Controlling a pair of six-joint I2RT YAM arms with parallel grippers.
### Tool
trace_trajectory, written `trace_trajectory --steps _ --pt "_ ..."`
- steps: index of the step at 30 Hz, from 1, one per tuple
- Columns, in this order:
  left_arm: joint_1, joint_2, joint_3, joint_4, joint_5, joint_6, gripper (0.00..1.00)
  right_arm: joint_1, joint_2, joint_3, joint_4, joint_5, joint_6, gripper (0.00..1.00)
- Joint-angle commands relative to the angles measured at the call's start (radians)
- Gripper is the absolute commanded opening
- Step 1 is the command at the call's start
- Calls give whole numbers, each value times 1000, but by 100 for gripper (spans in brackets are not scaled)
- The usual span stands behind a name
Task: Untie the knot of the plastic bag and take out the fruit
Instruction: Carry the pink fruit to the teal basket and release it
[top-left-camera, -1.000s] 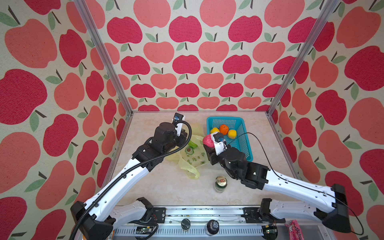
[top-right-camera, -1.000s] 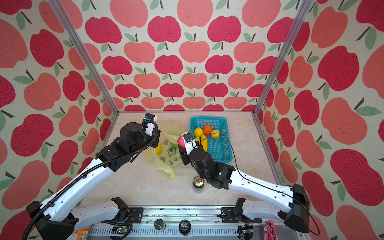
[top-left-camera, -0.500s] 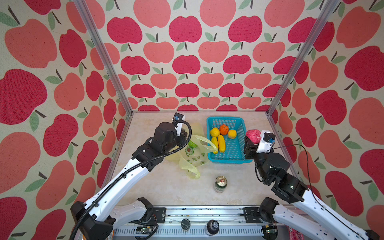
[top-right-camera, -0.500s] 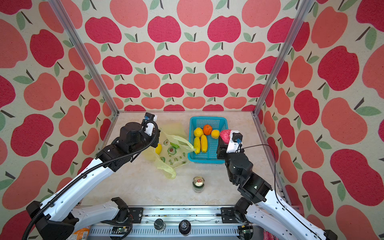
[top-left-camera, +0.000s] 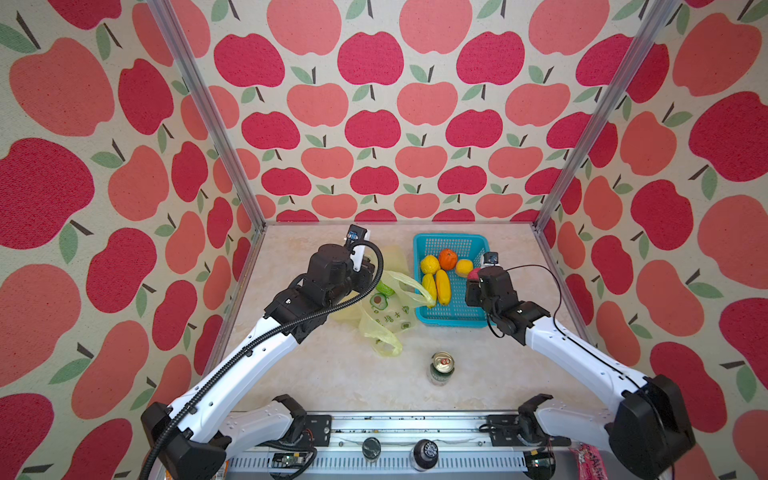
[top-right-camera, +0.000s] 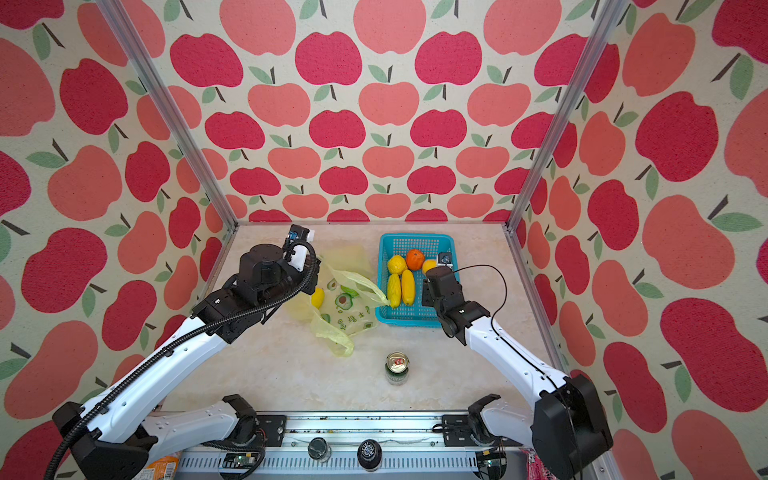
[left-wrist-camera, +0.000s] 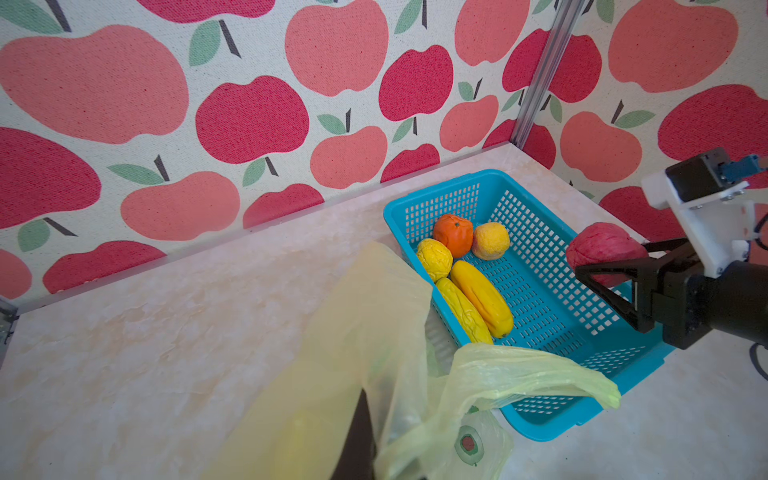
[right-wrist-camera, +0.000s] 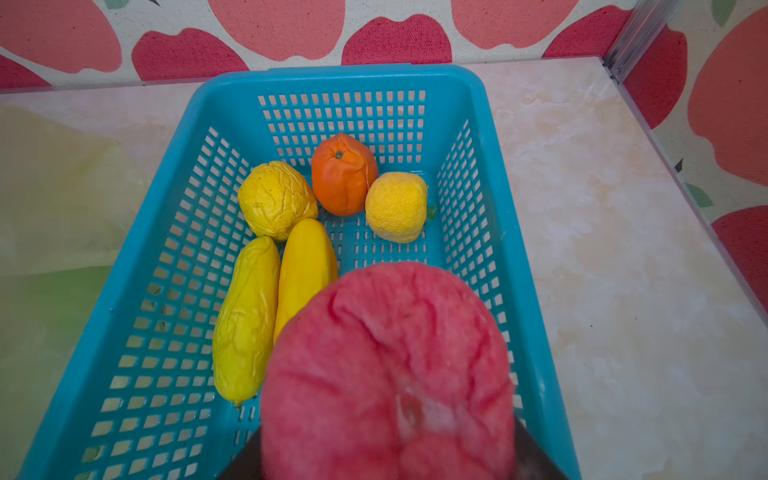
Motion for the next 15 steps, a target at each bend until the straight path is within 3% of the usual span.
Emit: trace_trajectory --steps 1,15 --pt "2 -20 -5 16 -11 13 0 -21 73 49 6 -78 28 33" --pt "2 -41 -15 23 -8 11 0 -65 375 176 -26 -166 1 41"
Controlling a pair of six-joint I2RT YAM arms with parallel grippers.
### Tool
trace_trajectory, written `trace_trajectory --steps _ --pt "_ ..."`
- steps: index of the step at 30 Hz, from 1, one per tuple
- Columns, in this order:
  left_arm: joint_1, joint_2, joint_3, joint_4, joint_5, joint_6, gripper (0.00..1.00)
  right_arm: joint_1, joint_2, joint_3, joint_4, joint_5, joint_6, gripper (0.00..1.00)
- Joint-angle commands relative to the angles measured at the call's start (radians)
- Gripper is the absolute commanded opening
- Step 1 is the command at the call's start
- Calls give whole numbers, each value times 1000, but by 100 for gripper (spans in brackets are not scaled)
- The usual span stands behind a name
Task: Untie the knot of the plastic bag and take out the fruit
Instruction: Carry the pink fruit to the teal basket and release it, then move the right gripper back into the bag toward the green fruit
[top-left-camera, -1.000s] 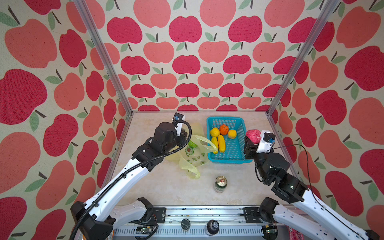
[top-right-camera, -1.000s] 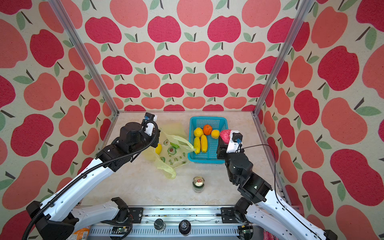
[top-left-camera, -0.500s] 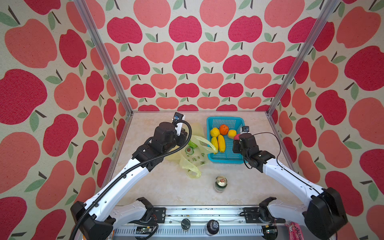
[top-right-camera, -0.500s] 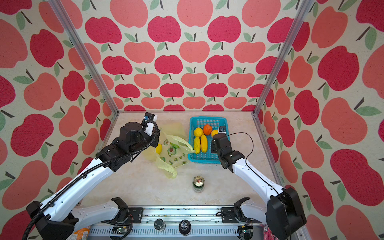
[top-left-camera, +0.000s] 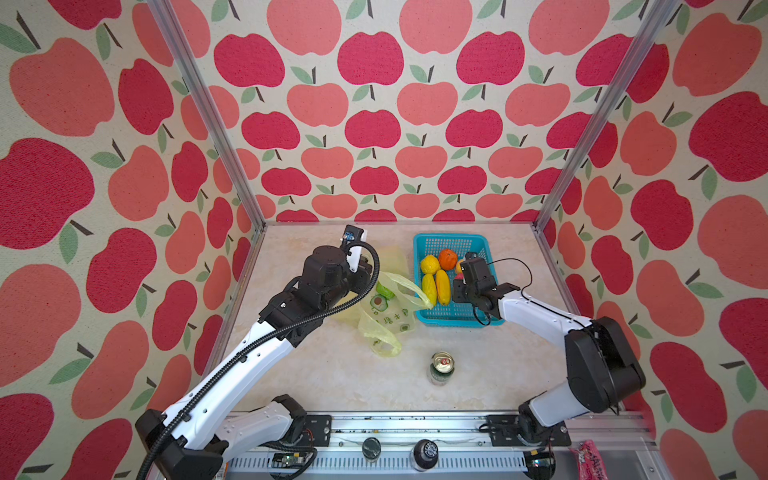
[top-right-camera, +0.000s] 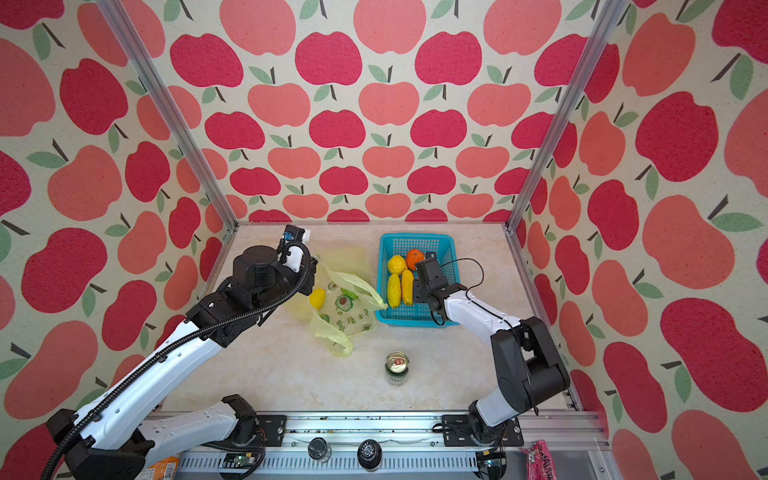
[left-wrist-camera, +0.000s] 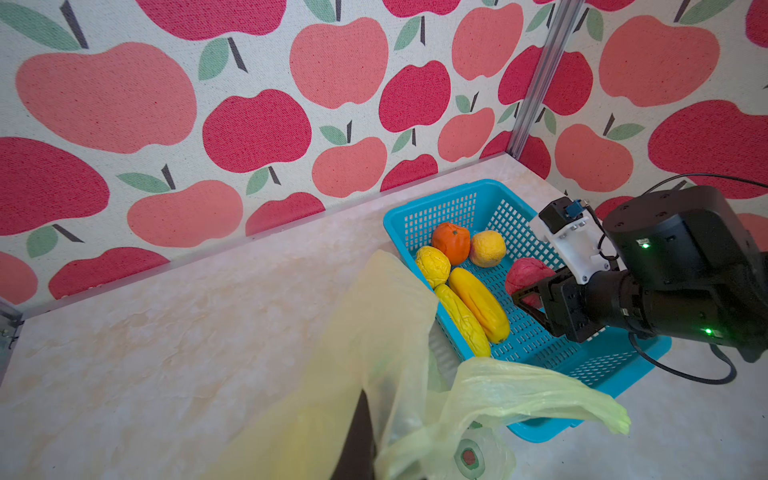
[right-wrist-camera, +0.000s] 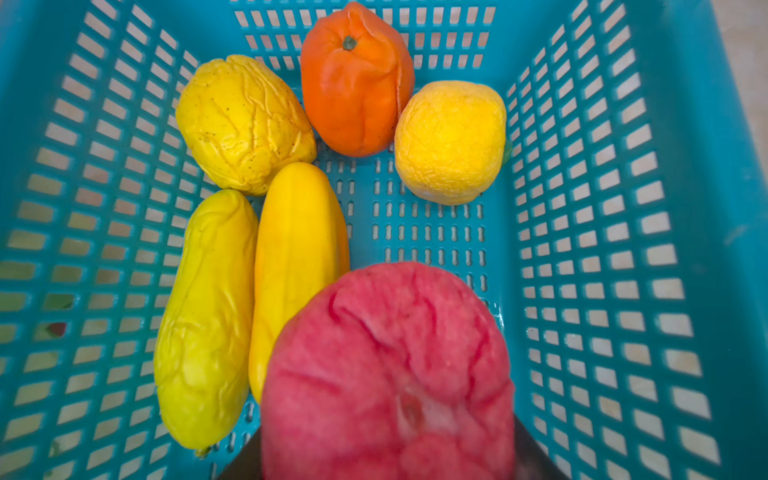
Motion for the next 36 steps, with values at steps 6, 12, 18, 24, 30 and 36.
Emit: trace_trajectory --steps 6,12,18,24,30,36 --pt "2 6 10 8 -9 19 0 -33 101 78 -28 -56 -13 56" --pt "4 44 6 9 -26 21 0 -35 63 70 -7 -56 -12 82" --pt "2 50 10 -5 -23 10 0 -24 -91 -23 79 -18 1 85" --pt "2 48 2 3 -31 10 0 97 -389 -167 185 162 -57 85" --pt "0 52 9 1 -21 10 0 327 -637 -183 228 225 -185 65" --pt "-1 39 2 3 -14 7 0 630 -663 -149 344 190 -417 48"
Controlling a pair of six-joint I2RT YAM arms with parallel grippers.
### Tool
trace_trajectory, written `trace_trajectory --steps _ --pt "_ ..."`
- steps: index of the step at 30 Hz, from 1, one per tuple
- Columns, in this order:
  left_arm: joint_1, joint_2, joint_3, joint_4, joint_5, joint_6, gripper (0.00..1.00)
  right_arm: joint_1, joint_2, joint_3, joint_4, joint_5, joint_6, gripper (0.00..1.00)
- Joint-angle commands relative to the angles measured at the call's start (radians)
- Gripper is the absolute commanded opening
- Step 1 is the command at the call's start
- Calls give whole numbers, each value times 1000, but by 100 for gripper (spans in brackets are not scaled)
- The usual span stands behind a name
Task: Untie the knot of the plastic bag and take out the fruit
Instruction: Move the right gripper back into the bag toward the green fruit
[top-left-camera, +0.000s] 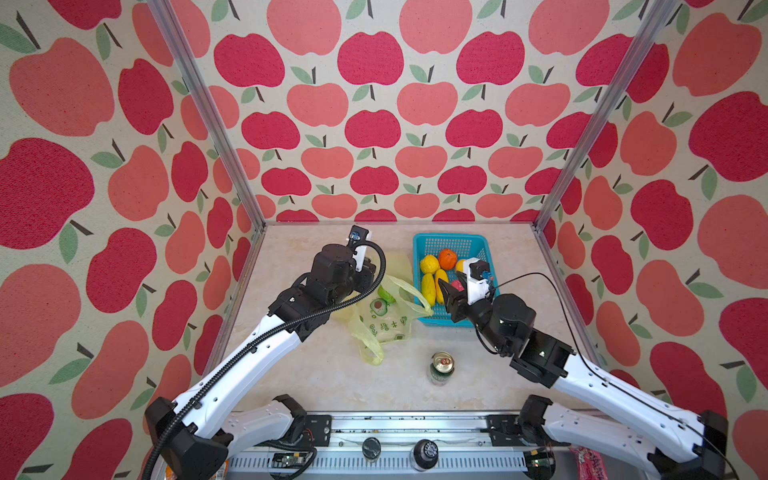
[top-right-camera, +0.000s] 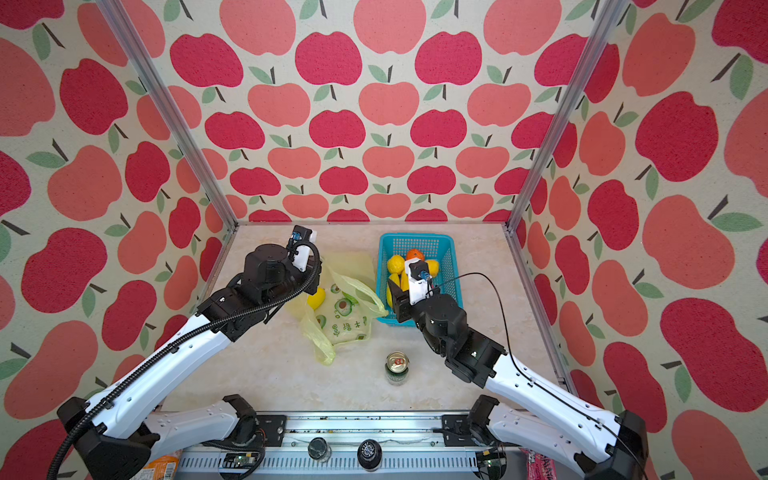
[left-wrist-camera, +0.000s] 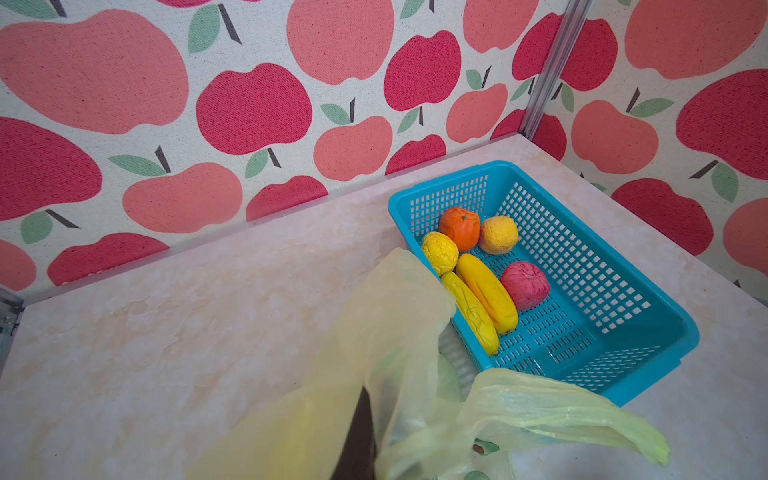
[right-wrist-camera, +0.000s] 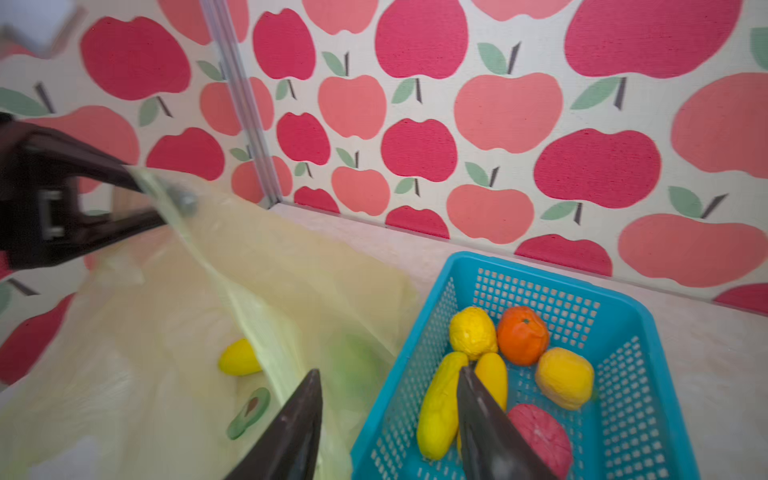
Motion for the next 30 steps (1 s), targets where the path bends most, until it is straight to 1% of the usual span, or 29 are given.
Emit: trace_trajectory --steps 1,2,4,7,10,12,16,19,21,22,30 --pt "0 -19 1 4 2 5 0 119 42 47 60 -13 -178 47" --pt "0 -19 0 4 4 4 0 169 70 66 59 -27 -205 46" --pt "-2 -19 1 1 5 2 0 229 130 105 54 -60 -226 46" --pt "-1 -20 1 0 8 1 0 257 238 179 14 -135 -213 44" --pt "-4 -26 0 -1 10 1 0 258 351 255 -32 -100 -177 36" --pt "-4 -28 -2 2 10 2 0 255 407 278 -31 -80 -170 33" --pt "-5 -24 1 2 11 2 0 231 477 303 -37 -85 -139 30" --pt "-4 -19 4 0 13 4 0 171 511 298 -37 -155 -72 28" --pt "-5 -19 5 -1 12 4 0 159 547 302 -38 -174 -47 27" --pt "-6 -20 4 0 12 4 0 124 571 308 -38 -166 -41 27" --pt "-7 -26 2 -1 10 4 0 110 773 396 -73 -68 -30 27"
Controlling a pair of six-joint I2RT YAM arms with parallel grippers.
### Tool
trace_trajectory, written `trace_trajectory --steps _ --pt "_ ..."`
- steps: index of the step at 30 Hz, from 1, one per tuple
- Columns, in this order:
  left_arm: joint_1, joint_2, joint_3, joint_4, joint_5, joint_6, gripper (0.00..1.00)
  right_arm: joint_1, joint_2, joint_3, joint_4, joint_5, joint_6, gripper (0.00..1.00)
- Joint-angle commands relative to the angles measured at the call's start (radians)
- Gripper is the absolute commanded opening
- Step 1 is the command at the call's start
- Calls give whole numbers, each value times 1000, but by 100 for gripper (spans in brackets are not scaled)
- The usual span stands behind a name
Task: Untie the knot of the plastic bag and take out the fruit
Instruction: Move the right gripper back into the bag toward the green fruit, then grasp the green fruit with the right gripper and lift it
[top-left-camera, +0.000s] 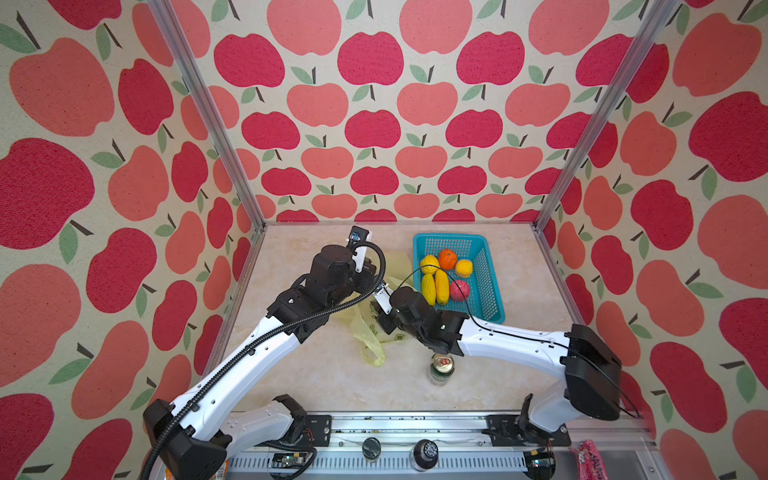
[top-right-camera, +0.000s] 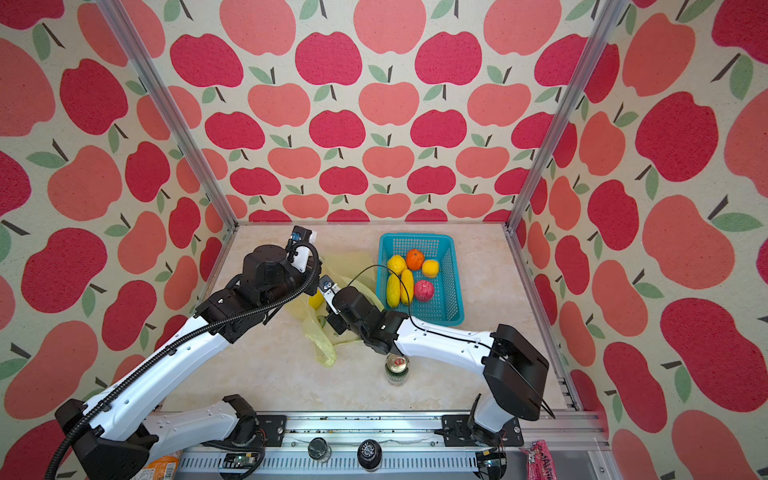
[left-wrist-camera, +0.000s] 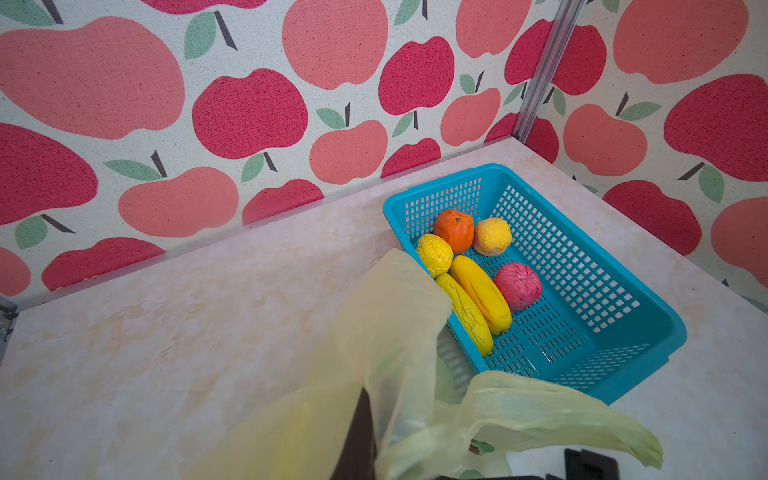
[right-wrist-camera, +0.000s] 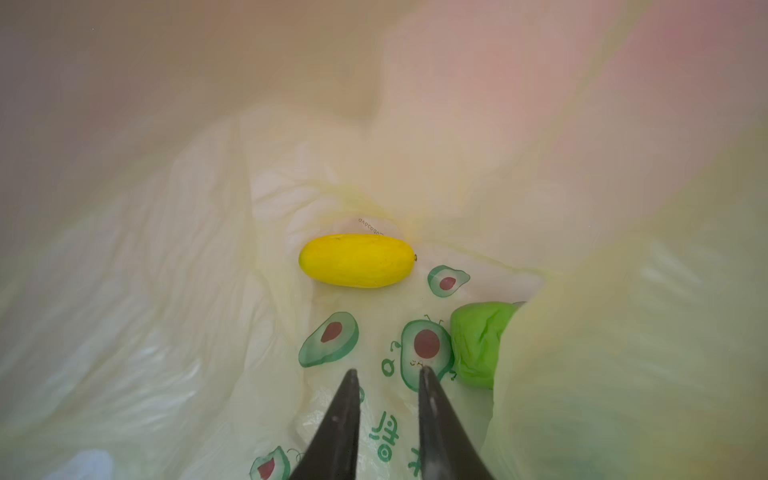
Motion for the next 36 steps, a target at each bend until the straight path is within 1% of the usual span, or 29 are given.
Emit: trace_trajectory --steps 1,7,12,14,16,19,21,25,31,34,36 --pt "-4 -15 3 0 7 4 0 -3 64 58 -41 57 30 27" --pt "-8 -18 3 2 12 7 0 -15 192 128 -57 96 23 27" --pt "-29 -29 -16 35 36 25 0 -27 283 189 -77 124 20 32" --pt "-43 -69 -29 53 39 35 0 -28 305 199 -74 148 14 37" --pt "-54 -84 -40 69 40 42 0 -30 315 201 -72 205 9 41" --pt "-68 -102 -53 88 53 54 0 -38 331 203 -65 258 -5 51" --pt "-75 -110 -60 100 62 59 0 -47 348 211 -76 288 -5 56" --pt "-90 -110 -60 101 66 70 0 -68 389 240 -106 340 -2 69" --pt "-114 -106 -56 102 63 87 0 -102 457 291 -154 319 14 83" --pt "-127 -106 -58 106 60 97 0 -119 504 333 -196 285 15 86" --pt "-133 -106 -58 108 56 102 0 -130 534 365 -234 267 37 86"
